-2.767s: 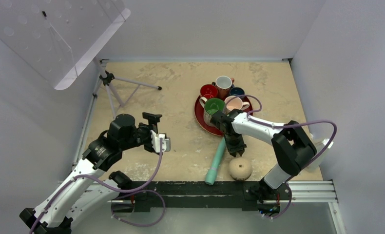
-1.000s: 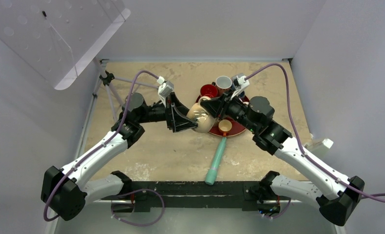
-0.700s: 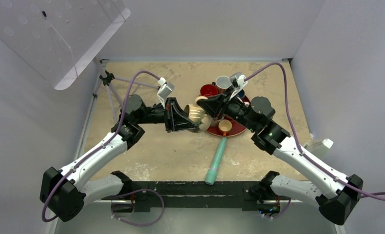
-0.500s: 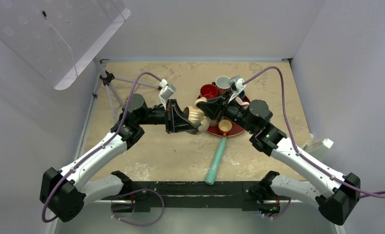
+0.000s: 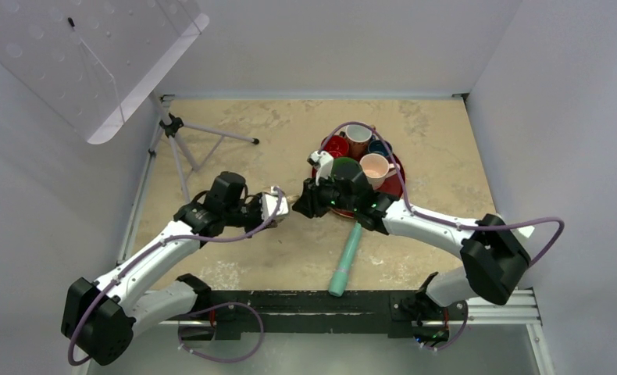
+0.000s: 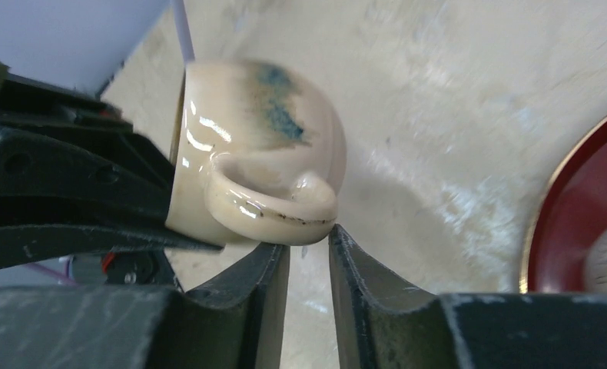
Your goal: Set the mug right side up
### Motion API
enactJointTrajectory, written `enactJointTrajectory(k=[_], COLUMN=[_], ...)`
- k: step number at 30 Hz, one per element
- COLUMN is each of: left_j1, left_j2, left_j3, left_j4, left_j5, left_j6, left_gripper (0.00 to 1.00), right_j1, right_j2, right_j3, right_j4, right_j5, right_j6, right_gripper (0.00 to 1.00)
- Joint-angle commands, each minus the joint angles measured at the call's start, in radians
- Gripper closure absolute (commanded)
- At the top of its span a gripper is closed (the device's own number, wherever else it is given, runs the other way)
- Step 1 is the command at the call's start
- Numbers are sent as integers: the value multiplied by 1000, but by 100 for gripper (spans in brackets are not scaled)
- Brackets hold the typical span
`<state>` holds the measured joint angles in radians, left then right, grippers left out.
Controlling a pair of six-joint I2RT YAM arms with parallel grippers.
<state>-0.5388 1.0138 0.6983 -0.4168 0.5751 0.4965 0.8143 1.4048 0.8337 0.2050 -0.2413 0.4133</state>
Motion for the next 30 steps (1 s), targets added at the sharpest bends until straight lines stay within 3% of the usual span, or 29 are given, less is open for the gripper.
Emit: enactJointTrajectory(k=[1,6,8,10,15,16,17,18,24,30], left_j1=[-11,-10,-10,-10,-11,-14,-15,-17,-22,-25], left_j2=[-57,-77,-74,-65,-52,-53,-53,-53,-48,-48], left_j3=[-9,22,48,71,95,94,95,99,158,197], left_j4=[-151,-376,-448,-499,-530,-534,-533,-530,-531,-571], left_j5=[-25,-41,-41,-40,-62,-77,-99,-118,-185,-188], left_j6=[549,870,927,968,1026,1053,1072,1080,1087,1061], left_gripper=[100,100,100,100,100,100,100,100,100,100], right_j1=[26,31,37,51,67,70,77,95,323,355], right_j2=[-22,-57,-66,-70,-54,-50,-39,-20,219,343], right_j3=[118,193,221,239,308,329,361,399,701,796], right_j4=[-24,-190,-247,-263,-326,-347,-372,-406,-691,-778], right_j5=[-96,-81,-66,-47,59,106,146,194,528,583], right_j6=[16,1,1,1,11,23,34,43,25,80], right_gripper=[65,62,62,50,50,43,14,3,5,17])
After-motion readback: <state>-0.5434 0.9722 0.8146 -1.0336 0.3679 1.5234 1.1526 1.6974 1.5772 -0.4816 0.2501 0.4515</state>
